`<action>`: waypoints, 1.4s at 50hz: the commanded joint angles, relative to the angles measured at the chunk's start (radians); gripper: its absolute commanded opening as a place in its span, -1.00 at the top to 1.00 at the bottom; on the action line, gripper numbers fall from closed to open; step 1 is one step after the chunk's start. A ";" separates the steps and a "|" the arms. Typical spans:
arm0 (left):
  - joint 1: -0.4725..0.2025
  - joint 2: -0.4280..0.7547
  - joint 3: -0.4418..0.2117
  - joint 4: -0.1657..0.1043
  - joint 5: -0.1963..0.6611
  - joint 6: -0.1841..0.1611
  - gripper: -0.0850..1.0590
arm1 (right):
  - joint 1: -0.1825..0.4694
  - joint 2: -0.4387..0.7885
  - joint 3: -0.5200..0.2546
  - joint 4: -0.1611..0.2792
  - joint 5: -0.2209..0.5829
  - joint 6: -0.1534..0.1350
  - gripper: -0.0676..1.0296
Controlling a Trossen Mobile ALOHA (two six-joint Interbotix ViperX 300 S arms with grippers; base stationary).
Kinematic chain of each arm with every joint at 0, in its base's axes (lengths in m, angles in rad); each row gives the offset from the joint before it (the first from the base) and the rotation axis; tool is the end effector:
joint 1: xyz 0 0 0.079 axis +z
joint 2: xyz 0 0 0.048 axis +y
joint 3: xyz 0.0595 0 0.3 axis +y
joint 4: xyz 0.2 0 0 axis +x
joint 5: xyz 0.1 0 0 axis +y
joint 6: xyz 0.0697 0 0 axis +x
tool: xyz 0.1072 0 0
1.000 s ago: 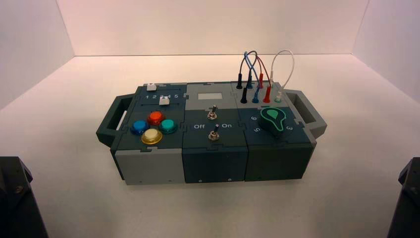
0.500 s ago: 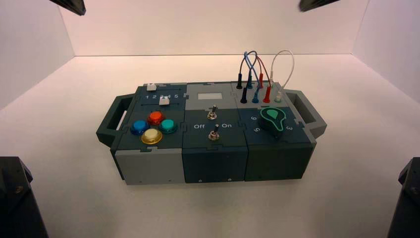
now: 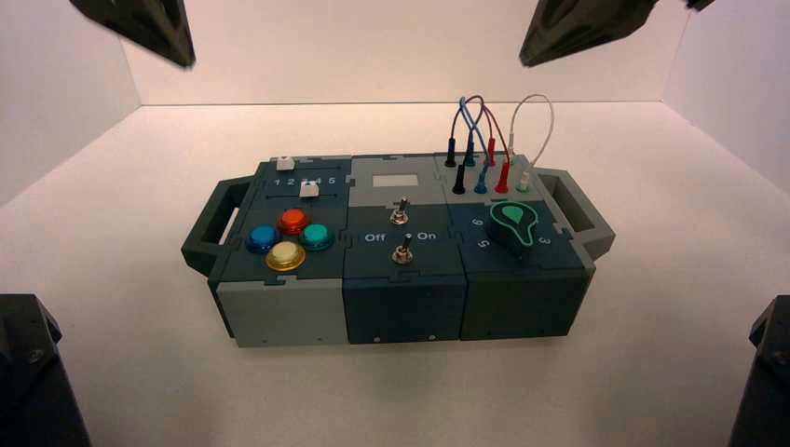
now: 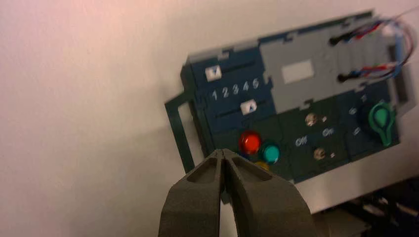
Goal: Move the bottom slider to position 4.
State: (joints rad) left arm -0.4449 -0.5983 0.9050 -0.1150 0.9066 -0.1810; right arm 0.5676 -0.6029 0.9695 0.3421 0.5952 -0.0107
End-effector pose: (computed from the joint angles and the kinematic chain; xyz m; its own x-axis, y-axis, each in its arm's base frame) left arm 0.1993 -0.1127 0.1530 0.2784 -0.2328 -0.9318 0.2323 0.9577 -0.1699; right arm 0.2032 0.1690 0.1606 0.3910 0.4724 -0.7899 -0.4139 0.8568 0.3075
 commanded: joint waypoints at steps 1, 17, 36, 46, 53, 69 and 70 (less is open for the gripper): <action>-0.003 0.018 0.003 0.000 -0.006 -0.011 0.91 | 0.011 0.046 -0.025 0.000 -0.044 -0.014 0.92; -0.003 0.104 0.015 -0.011 -0.069 -0.034 0.91 | 0.046 0.190 -0.067 -0.014 -0.120 -0.025 0.92; -0.035 0.293 -0.012 -0.029 -0.161 -0.029 0.91 | 0.060 0.273 -0.097 -0.017 -0.153 -0.025 0.92; -0.089 0.405 -0.051 -0.044 -0.206 -0.029 0.91 | 0.060 0.287 -0.100 -0.017 -0.161 -0.025 0.92; -0.126 0.480 -0.072 -0.051 -0.229 -0.031 0.91 | 0.060 0.291 -0.100 -0.018 -0.164 -0.025 0.92; -0.129 0.578 -0.097 -0.046 -0.267 -0.011 0.91 | 0.060 0.293 -0.100 -0.017 -0.166 -0.025 0.92; -0.130 0.578 -0.098 -0.046 -0.267 -0.011 0.91 | 0.060 0.295 -0.100 -0.017 -0.166 -0.023 0.92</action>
State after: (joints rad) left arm -0.5722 -0.0153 0.8330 -0.1641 0.6473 -0.1963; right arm 0.6228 -0.3037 0.8958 0.3221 0.4372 -0.0322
